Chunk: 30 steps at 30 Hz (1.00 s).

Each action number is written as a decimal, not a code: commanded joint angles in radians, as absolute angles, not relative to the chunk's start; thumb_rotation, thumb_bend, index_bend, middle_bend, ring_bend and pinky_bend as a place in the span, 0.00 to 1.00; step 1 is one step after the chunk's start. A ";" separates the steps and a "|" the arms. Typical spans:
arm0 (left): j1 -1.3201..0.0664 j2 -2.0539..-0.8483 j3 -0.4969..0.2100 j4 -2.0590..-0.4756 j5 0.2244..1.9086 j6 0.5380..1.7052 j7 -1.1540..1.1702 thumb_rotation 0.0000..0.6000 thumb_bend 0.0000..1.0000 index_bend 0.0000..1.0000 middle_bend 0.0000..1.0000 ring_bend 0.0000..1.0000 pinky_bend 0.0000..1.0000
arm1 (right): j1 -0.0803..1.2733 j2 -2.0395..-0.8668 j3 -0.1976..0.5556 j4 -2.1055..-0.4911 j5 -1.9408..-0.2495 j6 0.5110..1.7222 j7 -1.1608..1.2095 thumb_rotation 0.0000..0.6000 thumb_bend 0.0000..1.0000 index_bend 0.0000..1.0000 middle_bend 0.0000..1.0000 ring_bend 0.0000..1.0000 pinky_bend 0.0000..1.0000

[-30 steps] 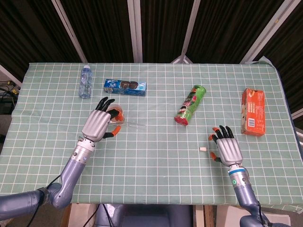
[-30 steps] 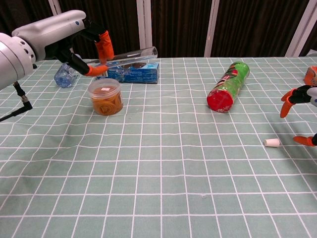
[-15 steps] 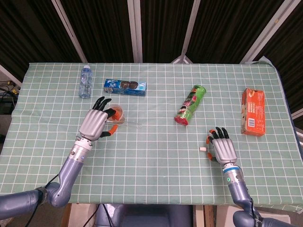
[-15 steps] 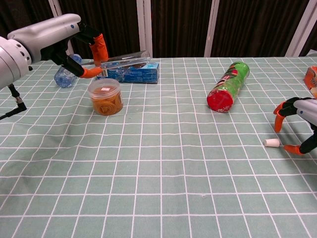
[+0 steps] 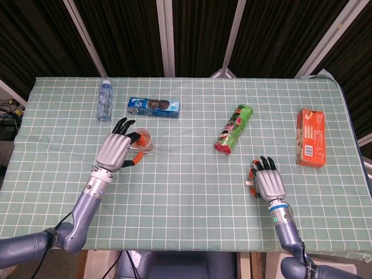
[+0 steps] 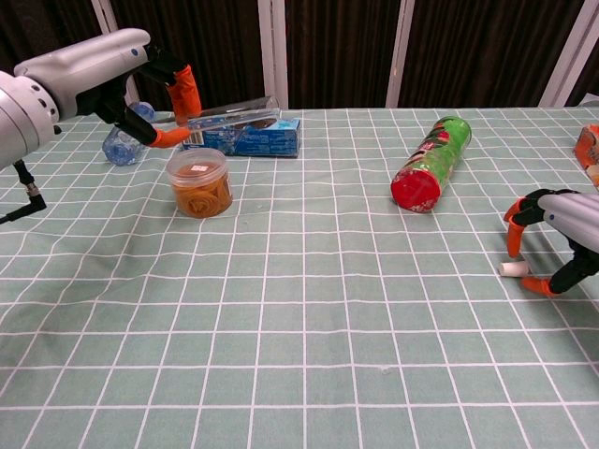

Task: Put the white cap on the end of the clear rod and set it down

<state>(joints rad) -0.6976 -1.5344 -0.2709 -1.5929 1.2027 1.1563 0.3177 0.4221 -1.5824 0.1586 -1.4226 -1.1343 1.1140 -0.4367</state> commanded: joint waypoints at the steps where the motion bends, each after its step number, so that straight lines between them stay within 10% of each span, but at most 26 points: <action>1: -0.699 -1.533 -0.271 -1.591 1.203 1.156 0.314 1.00 0.64 0.59 0.50 0.11 0.00 | 0.425 -1.585 0.162 -1.419 -1.128 1.114 -0.438 1.00 0.32 0.49 0.21 0.04 0.00; 30: -0.699 -1.525 -0.254 -1.580 1.213 1.159 0.292 1.00 0.64 0.59 0.50 0.11 0.00 | 0.436 -1.600 0.146 -1.403 -1.110 1.123 -0.460 1.00 0.33 0.57 0.22 0.04 0.00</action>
<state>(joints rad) -0.6986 -1.5252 -0.2536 -1.5797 1.2126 1.1593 0.2920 0.4362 -1.5995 0.1463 -1.4033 -1.1108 1.1231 -0.4592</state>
